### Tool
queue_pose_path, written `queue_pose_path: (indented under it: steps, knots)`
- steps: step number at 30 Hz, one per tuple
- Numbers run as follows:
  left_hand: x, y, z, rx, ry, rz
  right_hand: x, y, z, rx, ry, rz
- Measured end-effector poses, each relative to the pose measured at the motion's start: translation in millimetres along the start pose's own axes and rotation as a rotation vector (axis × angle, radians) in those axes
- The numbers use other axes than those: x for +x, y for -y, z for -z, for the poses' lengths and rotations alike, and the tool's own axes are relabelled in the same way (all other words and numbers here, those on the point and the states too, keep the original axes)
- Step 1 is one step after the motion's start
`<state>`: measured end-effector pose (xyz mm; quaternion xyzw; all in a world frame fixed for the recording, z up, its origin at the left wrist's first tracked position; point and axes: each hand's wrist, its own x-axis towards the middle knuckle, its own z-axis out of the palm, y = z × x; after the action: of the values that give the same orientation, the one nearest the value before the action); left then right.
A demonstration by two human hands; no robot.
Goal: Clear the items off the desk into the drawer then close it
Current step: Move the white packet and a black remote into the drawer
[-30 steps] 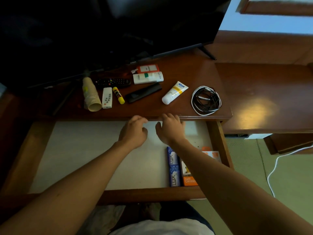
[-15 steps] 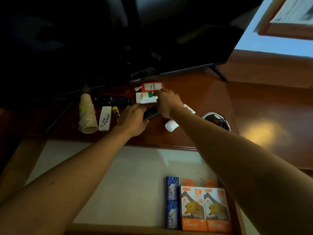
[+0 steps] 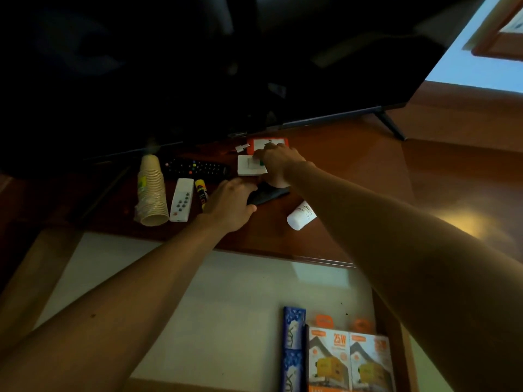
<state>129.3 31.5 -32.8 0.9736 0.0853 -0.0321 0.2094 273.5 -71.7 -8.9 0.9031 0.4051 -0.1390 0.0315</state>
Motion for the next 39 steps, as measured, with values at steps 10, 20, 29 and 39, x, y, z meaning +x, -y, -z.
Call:
queue_pose_path:
  steps: [10, 20, 29, 39]
  knots:
    - [-4.0, -2.2, -2.0, 0.021, -0.021, -0.007, 7.0, 5.0, 4.2, -0.015, -0.004, -0.031]
    - [-10.8, -3.3, -5.2, 0.079, -0.047, -0.029, 7.7, 1.4, -0.7, -0.017, -0.080, -0.024]
    - [-38.4, -18.4, -3.2, 0.143, -0.089, -0.018, -25.1, 10.9, 9.3, 0.057, -0.235, -0.066]
    - [-99.4, -19.6, -14.4, -0.002, -0.180, 0.102, -95.1, 44.1, -4.6, 0.340, -0.345, -0.306]
